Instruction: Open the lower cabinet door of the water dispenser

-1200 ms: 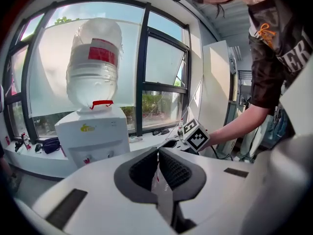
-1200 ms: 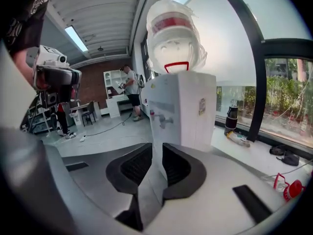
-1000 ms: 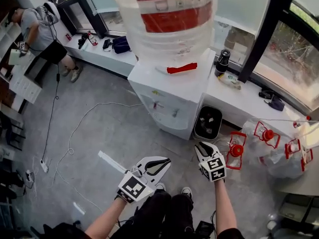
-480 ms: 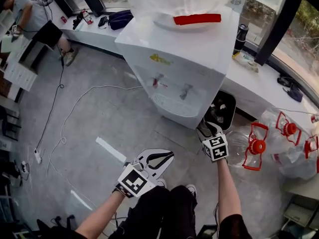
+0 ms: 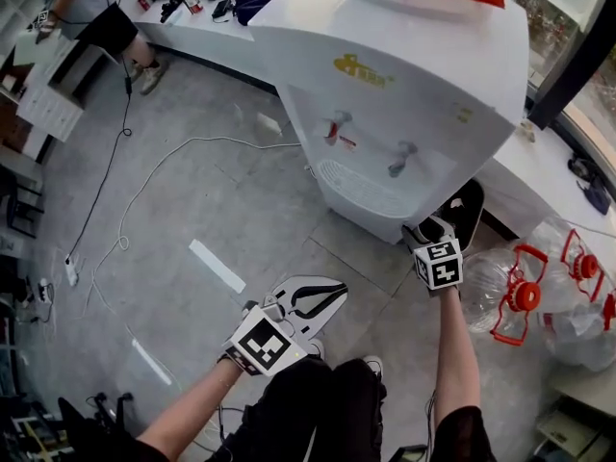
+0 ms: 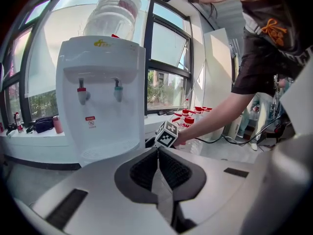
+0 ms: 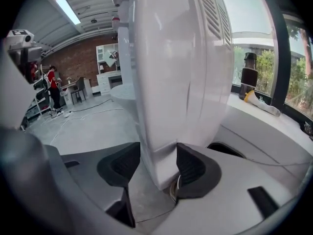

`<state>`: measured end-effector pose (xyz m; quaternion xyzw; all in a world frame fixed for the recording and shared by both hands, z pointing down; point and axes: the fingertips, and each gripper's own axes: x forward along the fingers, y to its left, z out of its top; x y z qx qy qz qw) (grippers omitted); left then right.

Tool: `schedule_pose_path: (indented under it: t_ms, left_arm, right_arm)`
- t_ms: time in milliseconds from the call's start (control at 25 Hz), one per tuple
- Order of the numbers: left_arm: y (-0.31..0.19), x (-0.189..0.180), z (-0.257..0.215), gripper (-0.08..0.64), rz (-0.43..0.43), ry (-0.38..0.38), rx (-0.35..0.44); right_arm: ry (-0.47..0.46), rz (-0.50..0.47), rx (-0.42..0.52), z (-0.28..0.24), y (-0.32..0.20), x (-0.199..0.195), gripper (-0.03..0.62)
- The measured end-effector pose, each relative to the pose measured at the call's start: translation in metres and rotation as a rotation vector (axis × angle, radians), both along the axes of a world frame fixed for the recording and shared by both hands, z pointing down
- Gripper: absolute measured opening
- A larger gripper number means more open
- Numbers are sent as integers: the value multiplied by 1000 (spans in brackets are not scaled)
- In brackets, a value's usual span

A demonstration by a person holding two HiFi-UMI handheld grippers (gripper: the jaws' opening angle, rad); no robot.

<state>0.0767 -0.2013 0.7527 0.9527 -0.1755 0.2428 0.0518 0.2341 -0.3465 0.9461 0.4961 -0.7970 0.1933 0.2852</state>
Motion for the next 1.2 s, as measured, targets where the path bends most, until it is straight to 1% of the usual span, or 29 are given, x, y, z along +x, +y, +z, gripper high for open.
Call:
schedule_pose_path:
  t_ms: [200,360,440,480,600,720,880,1000,1200]
  left_arm:
    - [-2,-11,6,18,-29,5,18]
    - [-4,-15,7,18,-47,-1,18]
    - [-5,-15,5,18,-53,1,15]
    - [-6,-15,4,18,-56,1,15]
    - [-9,-17,-1,18,-64,2,11]
    - [-6,-21,-5,18,-64,-8,3]
    - [3,-32,-11,18,-85,-16,-16]
    - [8,-50,-13,18,-112,-20,-38]
    - [14,-95,-9,18,-172,-52,-66]
  right_arm:
    - [-54,52,-3,0,-2,1,202]
    - [-64,65,-26,0,0,-1,181]
    - [-69,56,-35,0,6,-5,182]
    - [-70,38,-36,0,12,-9,196]
    - [-67,-35,-32,-1,37,-31,187]
    - [-64,-90,-50,0,60,-55,184]
    - [-93,-217,-111,-1,91,-108,184]
    - [-115,-291,-144,-1,105,-150,190]
    - [-157,-388,-187,0,120,-212,195]
